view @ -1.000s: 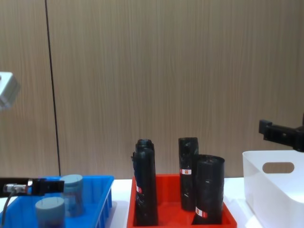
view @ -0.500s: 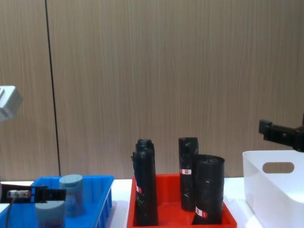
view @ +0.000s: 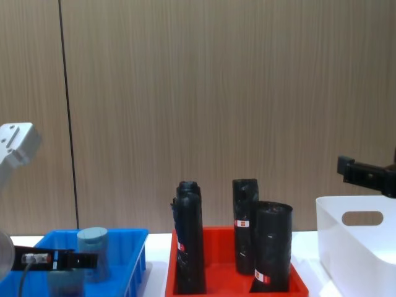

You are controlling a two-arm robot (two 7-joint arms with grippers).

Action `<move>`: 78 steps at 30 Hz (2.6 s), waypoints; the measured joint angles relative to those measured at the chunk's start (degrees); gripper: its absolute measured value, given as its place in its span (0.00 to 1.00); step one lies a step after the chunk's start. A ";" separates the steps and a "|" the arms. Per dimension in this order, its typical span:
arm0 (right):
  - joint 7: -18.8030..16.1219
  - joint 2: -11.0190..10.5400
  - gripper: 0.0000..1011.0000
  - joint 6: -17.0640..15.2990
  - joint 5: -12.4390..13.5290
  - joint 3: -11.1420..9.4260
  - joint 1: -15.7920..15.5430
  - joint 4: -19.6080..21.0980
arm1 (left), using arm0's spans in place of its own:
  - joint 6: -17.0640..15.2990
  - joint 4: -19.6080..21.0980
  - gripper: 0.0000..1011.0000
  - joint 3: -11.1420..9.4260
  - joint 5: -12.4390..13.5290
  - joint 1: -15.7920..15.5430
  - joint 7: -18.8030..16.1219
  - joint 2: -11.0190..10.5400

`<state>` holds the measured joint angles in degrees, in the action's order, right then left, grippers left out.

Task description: Pick the cotton swabs from the blue box and place them into the white box.

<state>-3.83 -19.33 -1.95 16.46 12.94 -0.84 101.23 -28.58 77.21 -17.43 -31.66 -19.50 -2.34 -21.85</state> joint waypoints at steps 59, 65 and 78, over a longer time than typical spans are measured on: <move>0.00 0.00 0.99 0.00 0.00 0.00 0.00 0.00 | 13.07 2.99 0.65 0.28 6.44 2.20 5.16 -0.87; 0.00 0.00 0.99 0.00 0.00 0.00 0.00 0.00 | 15.39 5.51 0.65 0.60 7.93 2.52 8.82 -1.85; 0.00 0.00 0.99 0.00 0.00 0.00 0.00 0.00 | 19.45 9.01 0.65 1.34 9.32 2.51 18.51 -3.73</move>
<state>-3.83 -19.33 -1.95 16.46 12.94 -0.84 101.23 -9.13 86.22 -16.09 -22.34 -16.99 16.17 -25.59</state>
